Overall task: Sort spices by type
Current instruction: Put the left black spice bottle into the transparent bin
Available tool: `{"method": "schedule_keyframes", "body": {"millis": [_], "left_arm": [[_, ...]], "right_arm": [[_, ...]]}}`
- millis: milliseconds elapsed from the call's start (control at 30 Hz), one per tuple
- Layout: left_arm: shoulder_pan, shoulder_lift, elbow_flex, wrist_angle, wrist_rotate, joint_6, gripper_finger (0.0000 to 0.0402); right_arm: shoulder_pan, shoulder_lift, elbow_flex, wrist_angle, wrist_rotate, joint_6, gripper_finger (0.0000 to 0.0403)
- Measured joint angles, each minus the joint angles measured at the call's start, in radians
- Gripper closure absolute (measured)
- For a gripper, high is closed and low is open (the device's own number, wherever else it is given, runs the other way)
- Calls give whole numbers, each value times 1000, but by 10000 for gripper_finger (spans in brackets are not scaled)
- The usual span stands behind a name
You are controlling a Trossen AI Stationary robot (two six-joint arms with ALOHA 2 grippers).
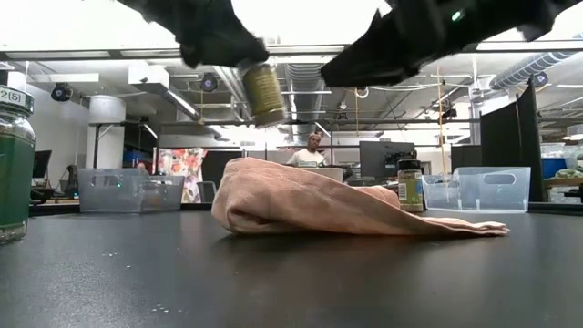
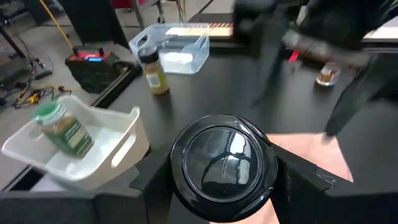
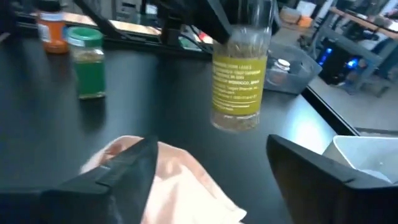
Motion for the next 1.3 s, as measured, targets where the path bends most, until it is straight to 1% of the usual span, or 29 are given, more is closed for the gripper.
{"method": "schedule_keyframes", "body": {"millis": [133,267,400,600,700,800,967,1067,1133,1300], "left_arm": [[0,83,88,-1,0,51,207],[0,155,162,-2,0,110,207],[0,192,196,-1,0,129,207],[1,200,197,0,-5,124,206],[1,200,197,14,-5,121,206],[0,201,197,19,-5,121,206],[-1,201,197,25,-3,124,202],[-1,201,197,29,-5,132,188],[0,201,197,30,-5,128,175],[0,201,196,30,-10,126,144]], "right_arm": [[-44,77,27,23,0,6,67],[-68,128,54,23,2,-11,52],[-69,138,61,24,2,-29,54],[-69,119,62,25,1,-49,74],[-70,118,62,24,1,-53,92],[-70,118,62,37,4,-63,122],[-72,118,62,63,7,-69,199],[-74,118,62,68,4,-67,251],[-75,118,62,70,0,-69,278],[-76,118,62,67,-2,-67,282]]}}
